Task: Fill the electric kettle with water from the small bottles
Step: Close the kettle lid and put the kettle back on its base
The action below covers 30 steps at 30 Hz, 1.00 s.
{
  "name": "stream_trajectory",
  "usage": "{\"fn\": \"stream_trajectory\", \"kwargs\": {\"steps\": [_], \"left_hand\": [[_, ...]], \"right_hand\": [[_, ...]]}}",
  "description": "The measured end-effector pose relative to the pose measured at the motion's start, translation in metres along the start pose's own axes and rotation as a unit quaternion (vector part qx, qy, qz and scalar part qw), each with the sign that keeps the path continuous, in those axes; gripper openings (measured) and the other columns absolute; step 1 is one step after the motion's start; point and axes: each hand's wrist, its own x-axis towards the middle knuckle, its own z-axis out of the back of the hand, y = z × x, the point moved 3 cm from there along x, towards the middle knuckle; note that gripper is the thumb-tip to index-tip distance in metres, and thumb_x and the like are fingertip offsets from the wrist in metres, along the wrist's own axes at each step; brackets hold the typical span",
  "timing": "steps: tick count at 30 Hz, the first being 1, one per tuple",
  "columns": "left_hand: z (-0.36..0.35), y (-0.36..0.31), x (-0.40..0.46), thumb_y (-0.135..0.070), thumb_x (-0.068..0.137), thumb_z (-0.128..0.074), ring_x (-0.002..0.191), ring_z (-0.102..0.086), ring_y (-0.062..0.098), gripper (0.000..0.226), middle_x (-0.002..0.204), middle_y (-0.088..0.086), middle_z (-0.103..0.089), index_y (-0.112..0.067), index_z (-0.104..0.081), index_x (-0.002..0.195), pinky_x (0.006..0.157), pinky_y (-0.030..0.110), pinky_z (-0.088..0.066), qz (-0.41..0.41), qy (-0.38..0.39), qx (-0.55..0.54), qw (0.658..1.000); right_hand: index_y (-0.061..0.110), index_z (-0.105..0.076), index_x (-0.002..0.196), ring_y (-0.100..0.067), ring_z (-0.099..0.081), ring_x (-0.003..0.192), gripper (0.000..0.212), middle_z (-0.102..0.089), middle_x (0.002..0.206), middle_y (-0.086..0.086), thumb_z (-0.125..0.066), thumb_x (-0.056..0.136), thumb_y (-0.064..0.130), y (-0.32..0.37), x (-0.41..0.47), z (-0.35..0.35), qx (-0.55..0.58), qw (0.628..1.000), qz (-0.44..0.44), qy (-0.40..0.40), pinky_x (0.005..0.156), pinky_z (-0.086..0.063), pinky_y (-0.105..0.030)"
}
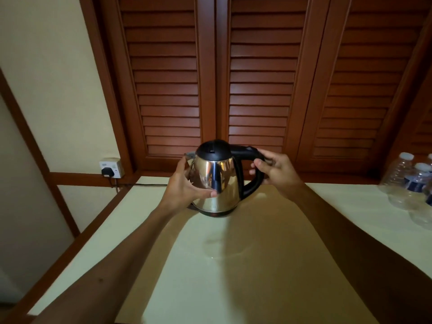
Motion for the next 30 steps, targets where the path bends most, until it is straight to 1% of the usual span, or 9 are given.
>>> {"fn": "stream_trajectory", "kwargs": {"steps": [2,6,9,13,16,19,22,26,30], "left_hand": [[0.016,0.000,0.009,-0.041,0.043,-0.100,0.134,-0.048,0.021,0.124,0.141,0.002,-0.055,-0.037,-0.030,0.145,0.110,0.047,-0.043,-0.010,-0.004,0.003,1.000],[0.042,0.008,0.031,-0.050,0.041,-0.099,0.133,-0.049,0.017,0.116,0.136,-0.006,-0.059,-0.040,-0.037,0.139,0.110,0.050,-0.042,-0.036,-0.004,0.009,0.999],[0.055,0.018,0.046,-0.053,0.041,-0.097,0.129,-0.052,0.017,0.114,0.134,-0.008,-0.060,-0.037,-0.040,0.138,0.109,0.049,-0.043,-0.048,-0.003,0.013,0.999],[0.061,0.033,0.064,-0.034,0.047,-0.099,0.123,-0.054,0.008,0.105,0.129,-0.010,-0.061,-0.031,-0.043,0.136,0.109,0.036,-0.043,-0.052,0.002,0.005,0.999],[0.059,0.045,0.074,-0.029,0.047,-0.099,0.127,-0.052,0.011,0.106,0.132,-0.008,-0.061,-0.033,-0.042,0.137,0.106,0.032,-0.042,-0.043,0.007,-0.007,0.999],[0.054,0.058,0.082,-0.026,0.045,-0.099,0.126,-0.055,0.014,0.109,0.131,-0.005,-0.062,-0.037,-0.042,0.138,0.105,0.037,-0.046,-0.019,0.010,-0.030,0.999],[0.046,0.072,0.090,-0.028,0.040,-0.100,0.116,-0.064,0.016,0.111,0.123,-0.002,-0.069,-0.041,-0.044,0.134,0.101,0.046,-0.052,-0.007,0.020,-0.063,0.998],[0.042,0.080,0.099,-0.019,0.045,-0.099,0.109,-0.069,0.015,0.100,0.114,0.000,-0.073,-0.036,-0.048,0.129,0.097,0.048,-0.054,-0.019,0.024,-0.072,0.997],[0.041,0.080,0.100,-0.018,0.046,-0.099,0.110,-0.068,0.014,0.099,0.115,-0.002,-0.073,-0.035,-0.050,0.130,0.098,0.045,-0.054,-0.028,0.020,-0.080,0.996]], "right_hand": [[0.026,-0.055,0.128,-0.017,-0.068,0.086,0.039,-0.067,0.089,0.001,-0.053,0.095,0.007,0.003,0.013,-0.013,0.003,1.000,0.000,-0.006,0.081,-0.057,-0.048],[0.037,-0.060,0.114,-0.018,-0.068,0.088,0.036,-0.068,0.090,0.001,-0.054,0.095,0.007,0.002,0.037,-0.036,0.004,1.000,0.006,-0.009,0.082,-0.055,-0.054],[0.030,-0.058,0.123,-0.020,-0.069,0.088,0.037,-0.069,0.092,-0.001,-0.055,0.094,0.007,-0.003,0.053,-0.049,0.011,1.000,-0.003,-0.026,0.082,-0.055,-0.055],[0.019,-0.055,0.130,-0.020,-0.069,0.087,0.040,-0.069,0.093,-0.003,-0.056,0.093,0.006,-0.013,0.068,-0.060,0.001,0.999,-0.014,-0.043,0.082,-0.055,-0.054],[0.017,-0.054,0.131,-0.020,-0.070,0.088,0.040,-0.069,0.094,-0.003,-0.056,0.093,0.007,-0.022,0.076,-0.061,-0.016,0.999,-0.024,-0.041,0.083,-0.056,-0.053],[0.022,-0.055,0.129,-0.019,-0.069,0.090,0.037,-0.068,0.097,-0.003,-0.054,0.094,0.008,-0.029,0.083,-0.062,-0.031,0.998,-0.036,-0.037,0.084,-0.056,-0.051],[0.034,-0.060,0.117,-0.020,-0.069,0.089,0.034,-0.068,0.095,-0.002,-0.054,0.095,0.010,-0.036,0.088,-0.059,-0.028,0.998,-0.040,-0.033,0.084,-0.055,-0.052],[0.040,-0.062,0.112,-0.022,-0.068,0.091,0.036,-0.067,0.094,-0.003,-0.053,0.095,0.010,-0.043,0.094,-0.054,-0.019,0.999,-0.035,-0.015,0.080,-0.057,-0.048],[0.037,-0.063,0.112,-0.023,-0.067,0.091,0.035,-0.065,0.095,-0.005,-0.052,0.095,0.009,-0.048,0.098,-0.052,-0.002,0.999,-0.042,-0.013,0.080,-0.057,-0.049]]}}
